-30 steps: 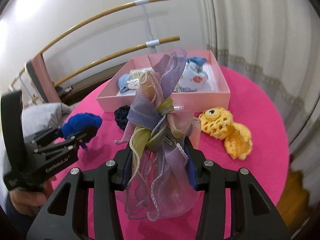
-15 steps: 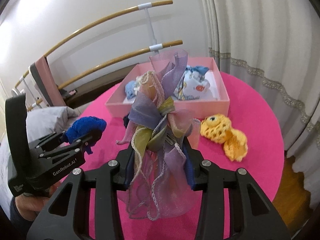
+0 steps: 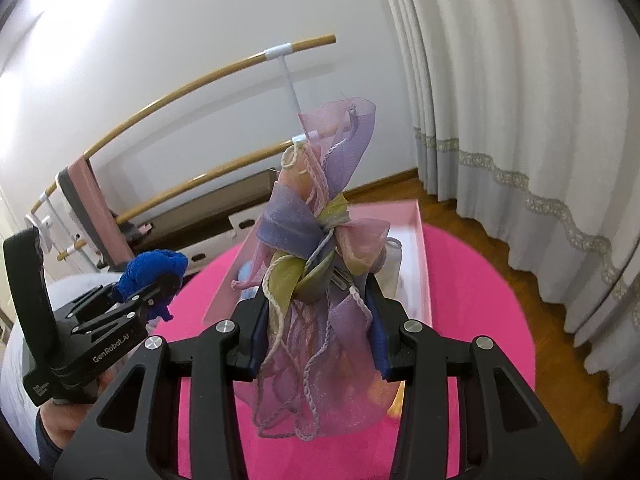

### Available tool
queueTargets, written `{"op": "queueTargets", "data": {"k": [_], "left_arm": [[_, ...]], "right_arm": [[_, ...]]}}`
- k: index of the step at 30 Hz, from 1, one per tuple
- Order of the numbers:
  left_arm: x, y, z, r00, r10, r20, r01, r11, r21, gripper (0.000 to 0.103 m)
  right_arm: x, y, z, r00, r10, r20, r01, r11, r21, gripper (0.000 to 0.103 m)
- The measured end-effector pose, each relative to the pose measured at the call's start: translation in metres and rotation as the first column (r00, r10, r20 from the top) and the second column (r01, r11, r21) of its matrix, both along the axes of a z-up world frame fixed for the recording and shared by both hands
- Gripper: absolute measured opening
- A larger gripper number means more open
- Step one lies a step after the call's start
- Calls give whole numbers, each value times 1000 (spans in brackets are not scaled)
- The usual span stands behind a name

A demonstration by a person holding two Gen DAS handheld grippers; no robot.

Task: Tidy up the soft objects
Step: 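Carry the blue cloth and organza bag over the pink box and open both tools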

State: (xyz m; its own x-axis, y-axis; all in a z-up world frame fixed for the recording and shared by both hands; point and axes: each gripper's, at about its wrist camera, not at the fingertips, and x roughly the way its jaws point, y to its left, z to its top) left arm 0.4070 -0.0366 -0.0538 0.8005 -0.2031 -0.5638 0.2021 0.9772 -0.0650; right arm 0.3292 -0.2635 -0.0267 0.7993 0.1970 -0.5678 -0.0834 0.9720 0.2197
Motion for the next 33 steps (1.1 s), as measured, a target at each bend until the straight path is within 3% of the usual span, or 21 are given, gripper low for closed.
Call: {"op": "queueTargets", "data": {"k": [8,23,26,30,32,33], "left_arm": [[76,0,4,998,15,-63,-17,999,-34,38],[178,-40,-19,989,15,-144,-14,1000,13,39],[193,-53,-28,985,19,-171,-13,999,35,45],[209,-63,-37,983,40,-180,-29,998,63,80],[210,-66,-38,984,49,-169,-40,998,56,85],[208,-67,-38,985,48,-168,-40,998,53,86]], "right_arm": [[70,-3,7,998,-5,-64,3,1000,-26,39],[163,-17,-49,973,-27,-229,20,999,-34,40],[173,-17,-62,964,-28,-263,19,999,-39,46],[179,-18,-77,958,-26,-285,20,1000,-25,60],[176,-20,-80,960,-26,-280,23,1000,-15,74],[173,-21,-80,961,-24,-275,22,1000,-14,87]]}}
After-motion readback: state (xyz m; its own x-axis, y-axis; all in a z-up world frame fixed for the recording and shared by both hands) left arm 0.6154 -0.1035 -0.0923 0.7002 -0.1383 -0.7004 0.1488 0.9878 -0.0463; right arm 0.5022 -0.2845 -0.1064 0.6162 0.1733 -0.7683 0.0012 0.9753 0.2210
